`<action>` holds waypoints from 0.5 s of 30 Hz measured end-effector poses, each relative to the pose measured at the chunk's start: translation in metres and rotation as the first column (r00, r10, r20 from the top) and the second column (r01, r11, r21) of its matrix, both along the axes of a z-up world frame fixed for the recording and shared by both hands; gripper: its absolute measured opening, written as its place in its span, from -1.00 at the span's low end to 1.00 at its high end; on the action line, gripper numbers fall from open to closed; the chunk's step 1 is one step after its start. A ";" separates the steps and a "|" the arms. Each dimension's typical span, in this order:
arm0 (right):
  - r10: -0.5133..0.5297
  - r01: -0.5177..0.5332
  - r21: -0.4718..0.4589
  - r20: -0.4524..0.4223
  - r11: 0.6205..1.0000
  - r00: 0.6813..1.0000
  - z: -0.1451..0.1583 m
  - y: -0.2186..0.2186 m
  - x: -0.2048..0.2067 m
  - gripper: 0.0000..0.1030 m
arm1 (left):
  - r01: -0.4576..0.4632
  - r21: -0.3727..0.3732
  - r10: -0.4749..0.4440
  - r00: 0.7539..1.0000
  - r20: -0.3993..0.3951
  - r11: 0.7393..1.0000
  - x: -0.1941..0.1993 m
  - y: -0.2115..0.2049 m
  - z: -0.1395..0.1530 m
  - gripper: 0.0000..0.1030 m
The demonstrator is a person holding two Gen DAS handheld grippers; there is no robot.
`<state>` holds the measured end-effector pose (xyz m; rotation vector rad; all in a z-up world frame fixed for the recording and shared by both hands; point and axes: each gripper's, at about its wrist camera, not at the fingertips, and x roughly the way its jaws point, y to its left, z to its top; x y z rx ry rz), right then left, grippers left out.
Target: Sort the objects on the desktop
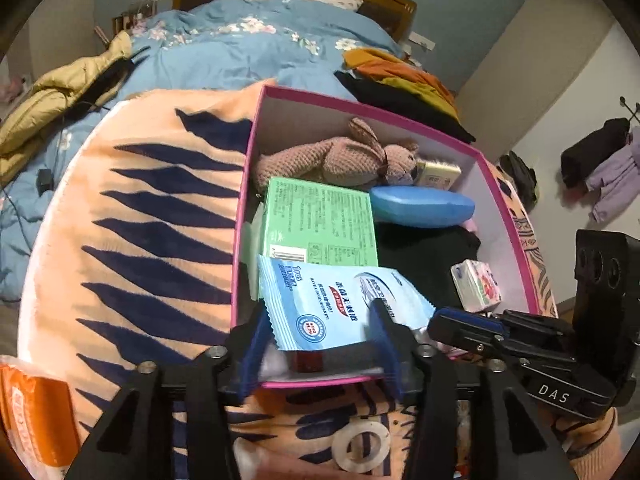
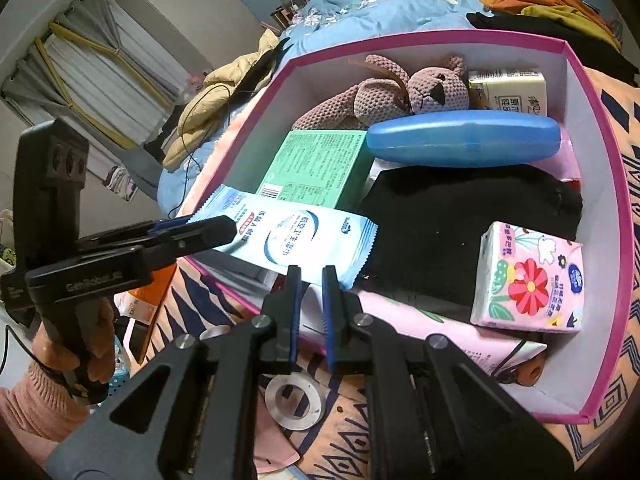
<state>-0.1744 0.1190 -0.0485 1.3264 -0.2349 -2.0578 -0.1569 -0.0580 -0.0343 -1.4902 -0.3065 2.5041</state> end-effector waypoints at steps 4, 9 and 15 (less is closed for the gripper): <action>-0.015 0.015 -0.009 0.002 1.000 1.000 0.001 0.006 0.000 -0.75 | -0.012 0.027 0.012 1.000 -0.006 1.000 0.006 -0.002 0.002 0.29; -0.029 0.030 -0.028 0.009 0.999 1.000 0.002 0.013 0.002 -0.69 | -0.025 0.061 0.026 1.000 -0.012 0.998 0.014 -0.006 0.003 0.29; -0.042 0.042 -0.059 -0.003 0.997 0.999 0.010 0.022 0.011 -0.64 | -0.015 0.097 0.020 0.999 -0.046 0.995 0.032 -0.007 0.008 0.30</action>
